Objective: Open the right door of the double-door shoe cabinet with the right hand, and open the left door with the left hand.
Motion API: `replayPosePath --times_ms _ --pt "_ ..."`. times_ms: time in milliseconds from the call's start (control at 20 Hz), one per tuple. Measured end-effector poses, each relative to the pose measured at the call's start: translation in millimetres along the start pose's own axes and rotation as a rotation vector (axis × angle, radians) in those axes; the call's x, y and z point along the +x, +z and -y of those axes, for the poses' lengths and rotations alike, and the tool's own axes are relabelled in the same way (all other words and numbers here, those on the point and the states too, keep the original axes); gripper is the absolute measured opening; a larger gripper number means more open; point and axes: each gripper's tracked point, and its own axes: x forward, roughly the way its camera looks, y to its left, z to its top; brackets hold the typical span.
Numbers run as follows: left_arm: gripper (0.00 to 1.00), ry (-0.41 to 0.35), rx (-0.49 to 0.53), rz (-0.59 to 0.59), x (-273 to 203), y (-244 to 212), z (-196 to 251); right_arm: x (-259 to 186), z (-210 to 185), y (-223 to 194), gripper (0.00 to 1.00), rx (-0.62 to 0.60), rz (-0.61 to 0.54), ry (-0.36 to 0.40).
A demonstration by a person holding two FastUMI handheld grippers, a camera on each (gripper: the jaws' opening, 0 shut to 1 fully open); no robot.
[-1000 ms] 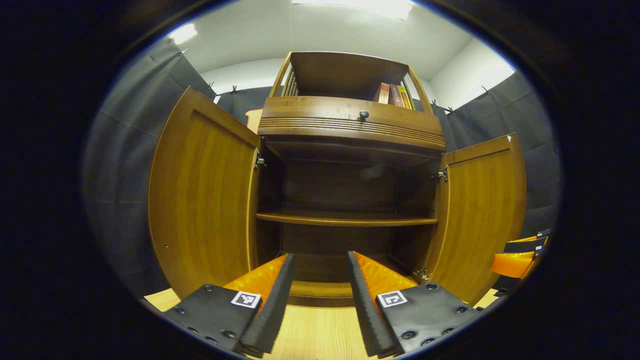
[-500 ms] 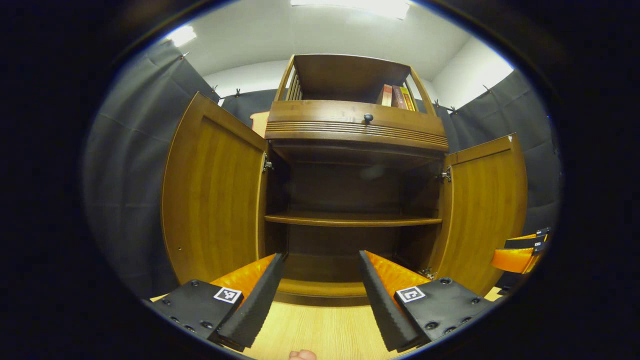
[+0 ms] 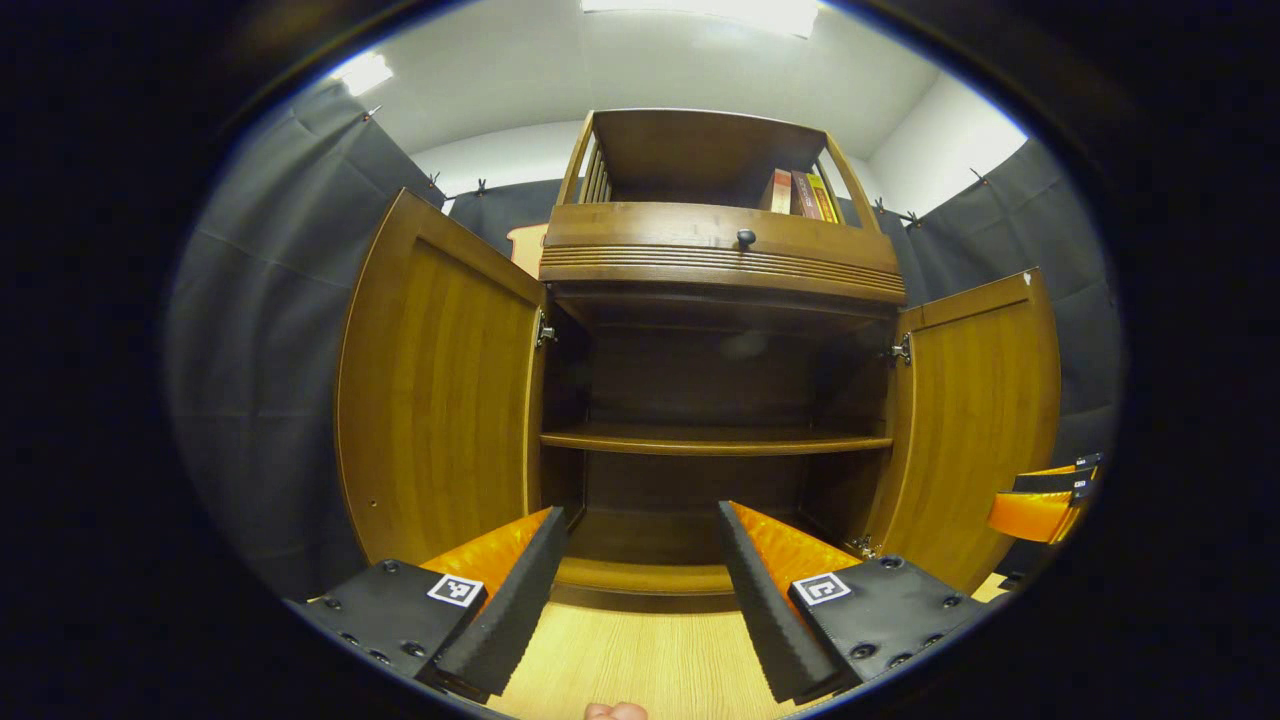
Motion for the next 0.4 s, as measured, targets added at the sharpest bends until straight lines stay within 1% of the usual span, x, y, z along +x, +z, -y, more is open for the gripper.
replayPosePath --times_ms 100,150,200,250,350,400 --pt "0.98 0.001 0.003 0.0 0.7 -0.8 -1.1 1.2 -1.4 -2.0 0.87 0.002 -0.005 0.003" --pt "0.95 0.0 0.005 -0.002 2.5 -1.2 -0.7 1.6 -0.7 -3.2 0.87 0.0 -0.007 0.001" --pt "0.94 0.0 0.007 -0.004 2.6 -2.2 -0.9 1.3 -0.6 -3.0 0.87 -0.001 -0.006 0.0" --pt "0.94 0.0 0.007 -0.004 3.8 -2.2 -1.8 2.0 0.3 -2.3 0.98 -0.001 -0.005 -0.002" --pt "0.97 0.001 0.008 -0.003 4.1 -0.8 -2.7 3.3 1.5 -2.5 0.98 0.003 -0.003 -0.005" --pt "0.94 -0.001 0.008 -0.003 5.4 -1.9 -1.8 3.5 1.8 -3.0 0.98 0.005 -0.004 -0.007"
